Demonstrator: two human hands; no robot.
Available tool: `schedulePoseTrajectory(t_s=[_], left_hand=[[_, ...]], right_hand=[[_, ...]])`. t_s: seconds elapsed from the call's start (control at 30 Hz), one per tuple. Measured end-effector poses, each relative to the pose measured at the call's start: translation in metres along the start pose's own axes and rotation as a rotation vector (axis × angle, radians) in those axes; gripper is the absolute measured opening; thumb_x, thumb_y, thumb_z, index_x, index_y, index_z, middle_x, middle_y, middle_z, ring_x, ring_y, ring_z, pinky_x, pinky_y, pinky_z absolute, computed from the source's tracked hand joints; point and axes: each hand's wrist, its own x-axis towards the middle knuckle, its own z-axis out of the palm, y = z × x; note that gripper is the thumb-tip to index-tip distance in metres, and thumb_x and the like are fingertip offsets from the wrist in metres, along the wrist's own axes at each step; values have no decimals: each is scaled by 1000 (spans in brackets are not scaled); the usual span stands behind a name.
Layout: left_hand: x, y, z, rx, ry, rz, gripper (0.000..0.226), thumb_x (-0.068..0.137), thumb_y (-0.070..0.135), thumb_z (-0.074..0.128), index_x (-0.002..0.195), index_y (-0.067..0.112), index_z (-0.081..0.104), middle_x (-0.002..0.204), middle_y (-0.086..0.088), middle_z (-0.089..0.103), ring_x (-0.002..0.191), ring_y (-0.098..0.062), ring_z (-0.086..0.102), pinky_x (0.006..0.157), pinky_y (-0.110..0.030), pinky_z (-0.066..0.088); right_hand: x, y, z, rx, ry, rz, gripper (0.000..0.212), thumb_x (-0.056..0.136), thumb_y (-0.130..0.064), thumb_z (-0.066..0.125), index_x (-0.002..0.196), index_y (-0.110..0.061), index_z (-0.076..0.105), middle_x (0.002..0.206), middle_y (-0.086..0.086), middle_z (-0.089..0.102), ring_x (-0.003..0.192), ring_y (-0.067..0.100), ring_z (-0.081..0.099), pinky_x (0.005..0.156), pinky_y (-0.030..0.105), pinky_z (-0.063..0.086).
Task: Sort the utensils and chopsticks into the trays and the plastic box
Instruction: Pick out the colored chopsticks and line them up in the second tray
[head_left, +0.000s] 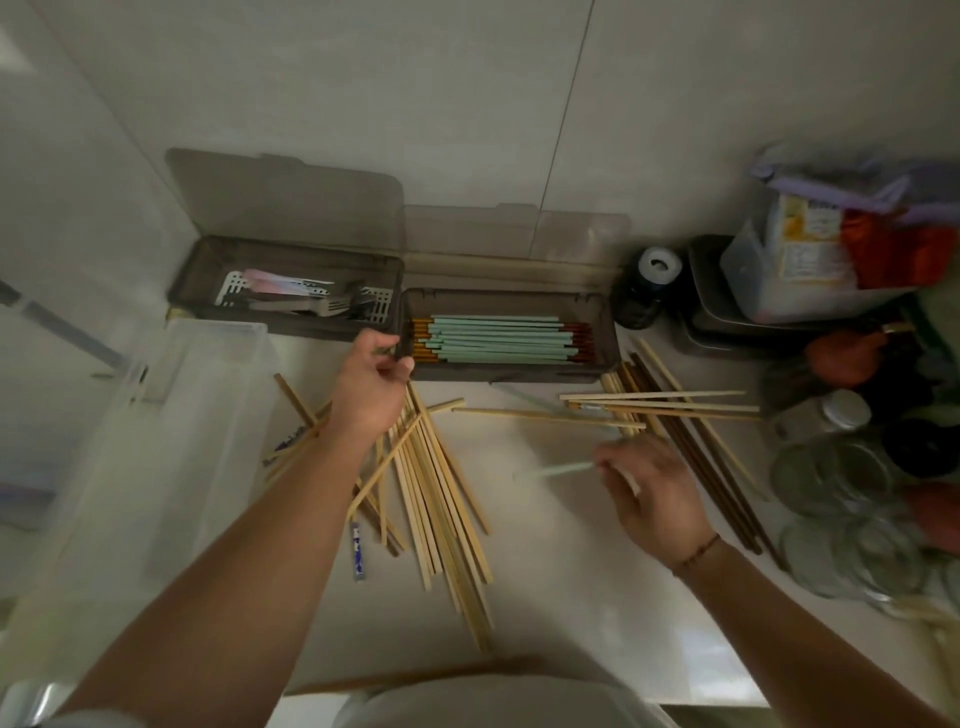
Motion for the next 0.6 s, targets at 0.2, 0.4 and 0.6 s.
schedulePoseTrajectory(t_s=[0.2, 0.4, 0.6], left_hand=[[0, -1, 1, 3, -9, -9, 22, 93, 24, 61, 103, 38, 47, 89, 18, 60, 78, 10, 54, 59, -14, 36], [2, -2, 0, -14, -29, -35, 25, 93, 26, 60, 106, 41, 46, 96, 13, 61, 83, 6, 54, 59, -15, 37], [4, -3, -1, -11, -39, -37, 24, 93, 27, 60, 106, 40, 45, 96, 16, 59, 89, 1, 56, 64, -18, 40]], right_hand=[[118, 0, 12, -19, 96, 100, 5, 84, -12, 69, 89, -12, 71, 95, 5, 63, 87, 24, 55, 74, 32, 50], [184, 0, 34, -145, -227, 162, 11, 90, -28, 60, 93, -24, 71, 100, -1, 65, 100, 23, 55, 80, 34, 48], [197, 1, 53, -349, -360, 131, 15, 90, -33, 58, 95, -31, 71, 104, -4, 65, 106, 23, 51, 81, 34, 45]])
